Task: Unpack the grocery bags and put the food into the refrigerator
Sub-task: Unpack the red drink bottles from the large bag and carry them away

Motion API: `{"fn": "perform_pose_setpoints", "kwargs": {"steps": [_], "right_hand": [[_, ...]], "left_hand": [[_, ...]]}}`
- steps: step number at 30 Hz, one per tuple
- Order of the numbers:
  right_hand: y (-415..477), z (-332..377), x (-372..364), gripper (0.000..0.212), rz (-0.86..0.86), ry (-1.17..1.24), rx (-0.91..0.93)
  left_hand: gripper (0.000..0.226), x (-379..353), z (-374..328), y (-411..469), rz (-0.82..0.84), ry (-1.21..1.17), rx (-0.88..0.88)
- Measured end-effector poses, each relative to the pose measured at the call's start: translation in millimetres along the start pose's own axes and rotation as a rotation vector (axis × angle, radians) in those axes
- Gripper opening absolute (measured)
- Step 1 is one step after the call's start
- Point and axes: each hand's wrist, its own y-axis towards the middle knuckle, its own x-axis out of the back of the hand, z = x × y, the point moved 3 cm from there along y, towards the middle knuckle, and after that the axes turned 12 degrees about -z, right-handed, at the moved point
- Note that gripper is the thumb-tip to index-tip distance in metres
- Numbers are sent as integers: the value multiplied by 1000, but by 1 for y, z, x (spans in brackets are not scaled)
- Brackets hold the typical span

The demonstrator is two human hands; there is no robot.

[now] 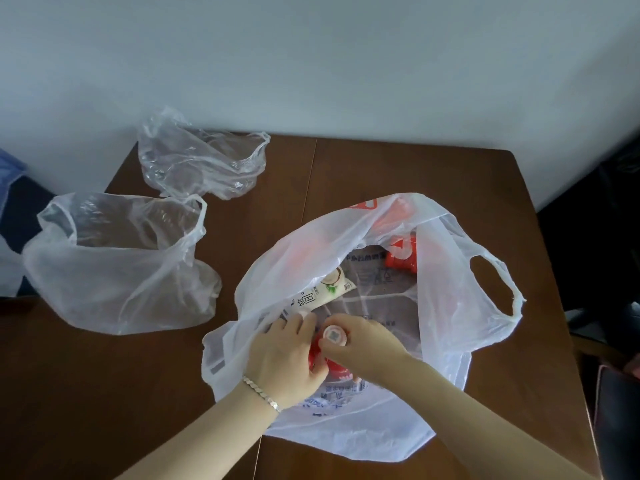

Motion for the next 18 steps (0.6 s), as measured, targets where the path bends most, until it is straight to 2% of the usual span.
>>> {"fn": "perform_pose_setpoints", "kwargs": {"steps": [3, 7, 12, 16, 17, 18], "right_hand": [[0, -1, -1, 34, 63, 30, -67], [-4, -5, 6, 33, 173, 79, -104], [-5, -14, 12, 23, 284, 77, -121], [10, -15, 19, 26, 431, 189, -185], [20, -19, 19, 25, 386, 225, -203], [34, -24, 20, 22, 268, 218, -206]], "left_hand": [[52, 0, 7, 0, -95, -33, -50], [63, -3, 0, 6, -191, -42, -208], [45, -16, -6, 6, -211, -71, -420], [36, -8, -2, 14, -224, -111, -395], [37, -8, 0, 14, -230, -99, -390], [39, -8, 1, 14, -228, -93, -398]]}}
